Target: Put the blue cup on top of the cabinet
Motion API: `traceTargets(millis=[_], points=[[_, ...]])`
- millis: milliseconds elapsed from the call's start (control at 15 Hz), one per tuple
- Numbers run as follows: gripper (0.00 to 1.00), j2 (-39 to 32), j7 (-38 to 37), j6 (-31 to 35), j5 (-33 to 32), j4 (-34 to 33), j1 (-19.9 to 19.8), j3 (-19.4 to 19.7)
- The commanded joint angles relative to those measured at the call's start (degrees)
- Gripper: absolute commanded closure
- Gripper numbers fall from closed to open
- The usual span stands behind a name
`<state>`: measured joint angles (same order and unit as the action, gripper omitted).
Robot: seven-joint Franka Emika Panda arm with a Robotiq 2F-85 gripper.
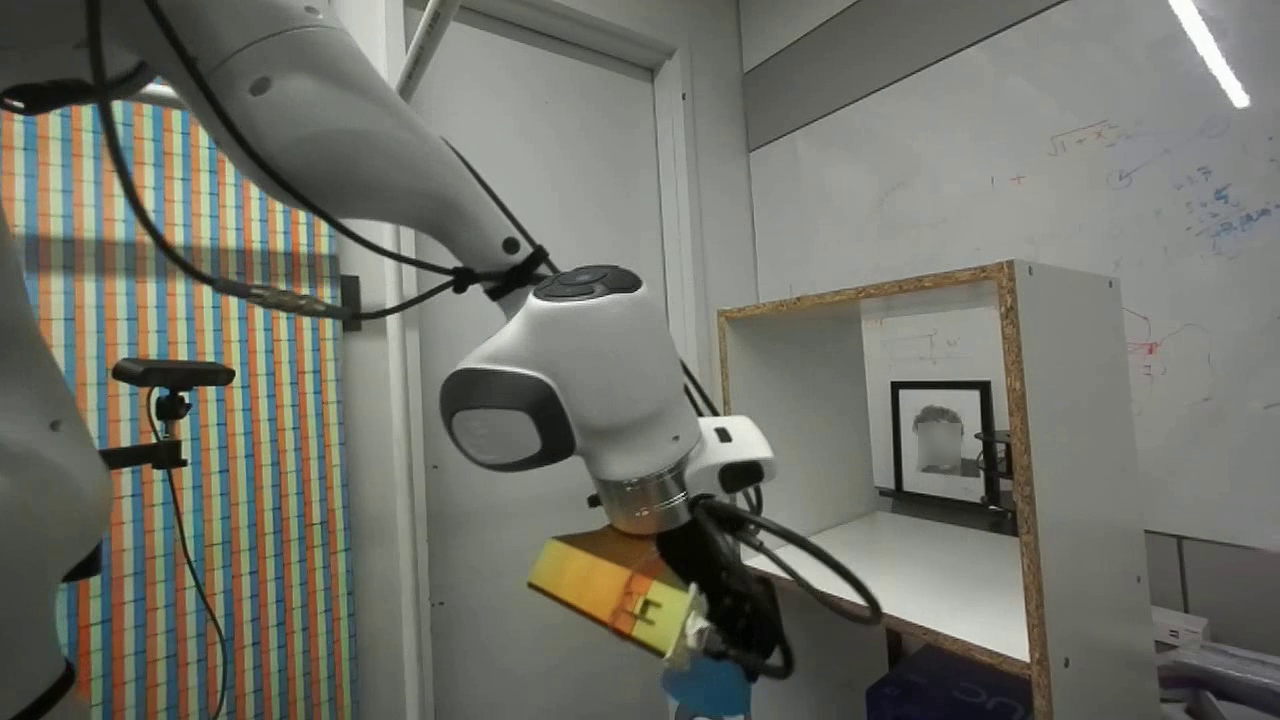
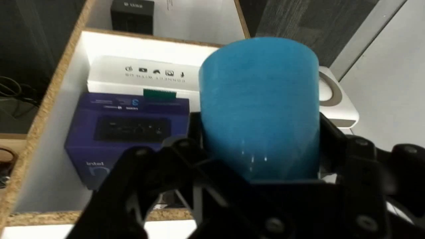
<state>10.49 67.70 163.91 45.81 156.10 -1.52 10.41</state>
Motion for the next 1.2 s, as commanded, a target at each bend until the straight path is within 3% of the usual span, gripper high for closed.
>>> traceTargets(millis=[0,200,600,667,933,1133], points=[[0.49,4.6,-12.5,1.7,-11.4,2.8,-8.7,-6.0],[0.49,12.1,-21.0,-3.9,-20.1,3.4,-16.7,-10.6],[0.49,29.4,-22.0,-12.6,-19.7,2.2,-20.5,-10.3],[0.49,32.6,-27.0,-12.9,-26.0,2.1,-15.1,-3.9],[0.49,41.4,-35.1,-14.0,-33.3,-3.2,-12.1,0.3],[0.49,40.3,-40.9,-11.4,-36.6,-11.5,-8.2,2.7]])
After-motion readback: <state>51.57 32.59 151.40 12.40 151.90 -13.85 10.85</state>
